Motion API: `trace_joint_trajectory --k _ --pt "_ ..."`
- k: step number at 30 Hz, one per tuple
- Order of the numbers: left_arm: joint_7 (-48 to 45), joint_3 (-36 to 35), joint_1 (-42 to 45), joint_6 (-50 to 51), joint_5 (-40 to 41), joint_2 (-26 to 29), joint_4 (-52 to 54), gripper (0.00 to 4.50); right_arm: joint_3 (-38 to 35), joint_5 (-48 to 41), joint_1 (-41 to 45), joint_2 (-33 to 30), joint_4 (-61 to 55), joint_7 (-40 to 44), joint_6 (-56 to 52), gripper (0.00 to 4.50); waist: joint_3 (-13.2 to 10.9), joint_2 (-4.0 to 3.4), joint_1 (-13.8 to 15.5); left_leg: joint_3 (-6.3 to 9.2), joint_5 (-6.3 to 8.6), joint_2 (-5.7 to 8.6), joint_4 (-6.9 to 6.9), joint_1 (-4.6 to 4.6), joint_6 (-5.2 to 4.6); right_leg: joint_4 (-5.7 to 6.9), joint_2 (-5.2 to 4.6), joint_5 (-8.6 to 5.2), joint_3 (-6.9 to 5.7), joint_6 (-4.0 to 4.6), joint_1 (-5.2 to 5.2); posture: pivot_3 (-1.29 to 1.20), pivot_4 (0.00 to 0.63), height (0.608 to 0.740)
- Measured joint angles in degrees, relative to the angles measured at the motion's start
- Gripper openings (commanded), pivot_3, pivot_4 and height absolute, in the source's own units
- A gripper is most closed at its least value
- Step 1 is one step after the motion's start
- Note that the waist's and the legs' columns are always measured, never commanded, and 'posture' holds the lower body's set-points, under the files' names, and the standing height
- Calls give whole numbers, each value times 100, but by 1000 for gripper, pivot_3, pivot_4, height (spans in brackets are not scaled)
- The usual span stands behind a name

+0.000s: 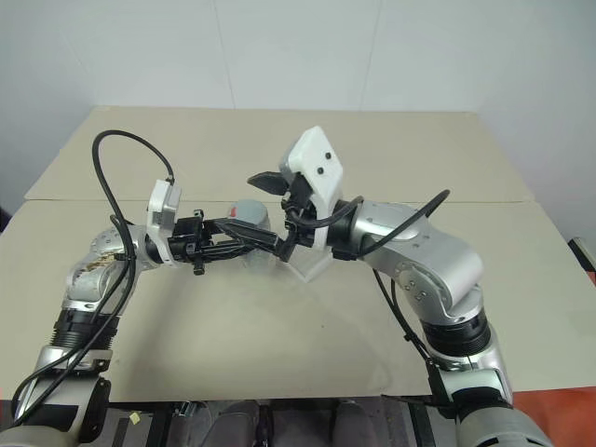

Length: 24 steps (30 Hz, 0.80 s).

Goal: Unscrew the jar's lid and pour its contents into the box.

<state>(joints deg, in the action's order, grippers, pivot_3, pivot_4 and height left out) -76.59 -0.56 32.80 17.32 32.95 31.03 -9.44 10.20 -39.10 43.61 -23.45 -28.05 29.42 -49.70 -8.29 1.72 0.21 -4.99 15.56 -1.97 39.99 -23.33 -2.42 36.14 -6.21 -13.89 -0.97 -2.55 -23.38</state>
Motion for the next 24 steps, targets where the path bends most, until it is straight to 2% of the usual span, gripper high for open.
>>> trace_joint_trajectory --k 9,15,21,24 --pt "-64 -3 28 0 -14 -5 -12 1861 280 634 101 182 424 -182 -8 4500 0 0 -18 0 0 0 -1 -4 0 0 0 0 1 0 -7 0 150 740" --pt "-63 -4 28 0 -14 -5 -7 1861 288 741 100 239 457 -109 -8 4500 0 0 -40 0 0 -1 -2 -5 0 2 0 0 1 0 -9 0 150 740" --pt "-56 -51 28 -9 -12 -2 -6 1861 290 756 98 367 460 -22 -7 2749 0 -1 -59 1 0 -1 -4 -5 1 3 0 0 1 0 -10 0 150 740" --pt "-60 -53 28 -15 -14 5 -6 1861 290 787 97 388 460 -5 -7 2745 0 -1 -61 1 0 -1 -4 -5 1 3 0 0 1 0 -10 0 150 740"
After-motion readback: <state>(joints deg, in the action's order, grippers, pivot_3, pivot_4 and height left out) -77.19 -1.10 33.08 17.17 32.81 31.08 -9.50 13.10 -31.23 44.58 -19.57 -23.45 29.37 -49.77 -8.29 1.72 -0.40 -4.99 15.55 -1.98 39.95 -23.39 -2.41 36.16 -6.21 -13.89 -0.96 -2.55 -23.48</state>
